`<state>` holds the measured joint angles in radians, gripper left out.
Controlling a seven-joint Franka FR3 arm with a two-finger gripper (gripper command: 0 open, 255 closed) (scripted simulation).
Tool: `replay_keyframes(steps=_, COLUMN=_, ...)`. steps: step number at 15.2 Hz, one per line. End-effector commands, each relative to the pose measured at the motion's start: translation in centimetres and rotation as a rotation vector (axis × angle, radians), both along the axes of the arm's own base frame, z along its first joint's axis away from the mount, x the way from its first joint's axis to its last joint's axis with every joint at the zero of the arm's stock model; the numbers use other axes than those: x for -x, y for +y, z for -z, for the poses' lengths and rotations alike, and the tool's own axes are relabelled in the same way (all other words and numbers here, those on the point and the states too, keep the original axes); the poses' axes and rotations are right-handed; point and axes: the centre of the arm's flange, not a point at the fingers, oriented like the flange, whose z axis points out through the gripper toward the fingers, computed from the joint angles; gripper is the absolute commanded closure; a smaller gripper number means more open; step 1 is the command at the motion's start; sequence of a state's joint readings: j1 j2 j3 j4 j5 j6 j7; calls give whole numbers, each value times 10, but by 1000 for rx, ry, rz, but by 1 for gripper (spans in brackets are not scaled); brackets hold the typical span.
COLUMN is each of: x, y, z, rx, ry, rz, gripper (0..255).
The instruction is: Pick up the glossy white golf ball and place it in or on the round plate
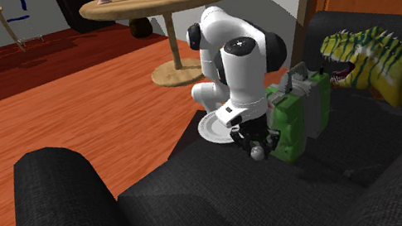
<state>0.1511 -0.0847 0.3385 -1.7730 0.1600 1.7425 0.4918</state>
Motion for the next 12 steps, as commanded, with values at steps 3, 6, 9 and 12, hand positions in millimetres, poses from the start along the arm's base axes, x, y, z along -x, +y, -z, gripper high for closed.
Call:
replay_keyframes(steps=3, x=42, y=-33, z=0, rx=-1, ry=0, rz=0, gripper=255)
replay_keyframes(steps=6, x=74, y=-56, z=0, rx=-1, ry=0, rz=0, gripper=255)
replay_keyframes(steps=9, x=106, y=-80, z=-1, rx=-1, ry=0, rz=0, gripper=255)
replay_keyframes(steps=12, x=138, y=-103, z=-2, rx=-1, ry=0, rz=0, gripper=255)
